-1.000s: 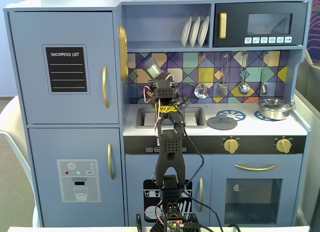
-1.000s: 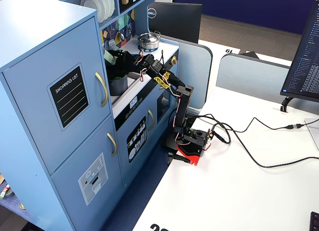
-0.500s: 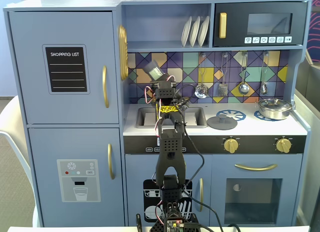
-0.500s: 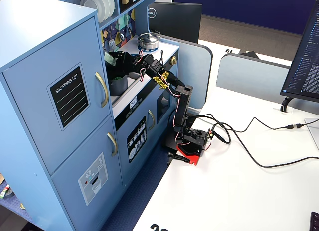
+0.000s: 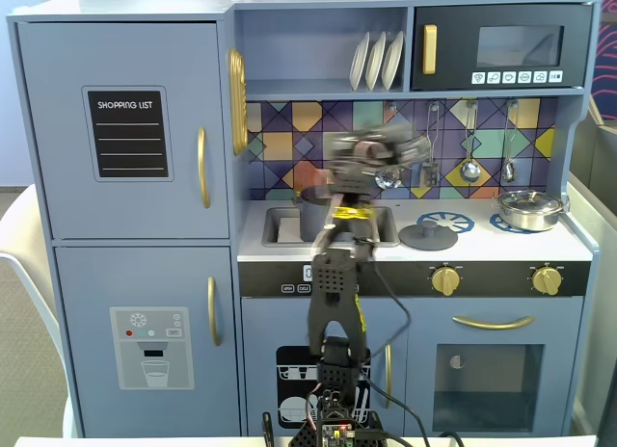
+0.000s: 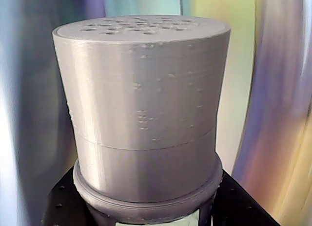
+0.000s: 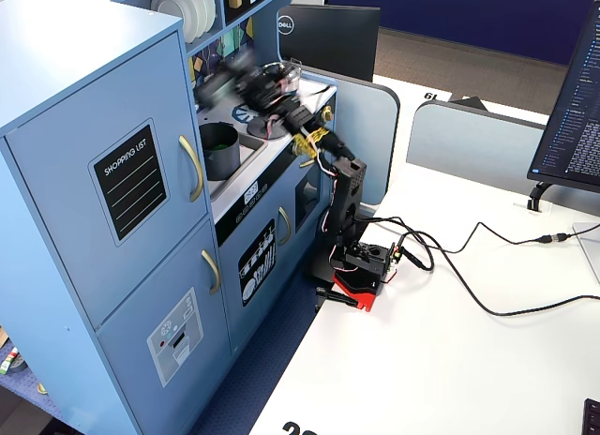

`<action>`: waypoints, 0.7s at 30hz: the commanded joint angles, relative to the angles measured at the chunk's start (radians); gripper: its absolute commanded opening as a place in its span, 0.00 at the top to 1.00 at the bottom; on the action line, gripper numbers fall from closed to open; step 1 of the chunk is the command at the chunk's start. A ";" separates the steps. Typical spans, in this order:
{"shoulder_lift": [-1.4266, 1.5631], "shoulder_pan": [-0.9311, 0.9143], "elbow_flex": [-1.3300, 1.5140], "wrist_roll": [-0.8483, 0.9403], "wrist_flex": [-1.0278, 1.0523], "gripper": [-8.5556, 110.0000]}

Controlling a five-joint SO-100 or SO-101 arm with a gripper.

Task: Put salt in the gray recipient

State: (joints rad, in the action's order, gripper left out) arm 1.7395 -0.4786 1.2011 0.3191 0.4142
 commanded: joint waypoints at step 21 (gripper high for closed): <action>-0.083 -0.416 0.290 1.235 -0.499 0.93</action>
State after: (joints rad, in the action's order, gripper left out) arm 1.6460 -0.8744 1.4972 1.5447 -0.0368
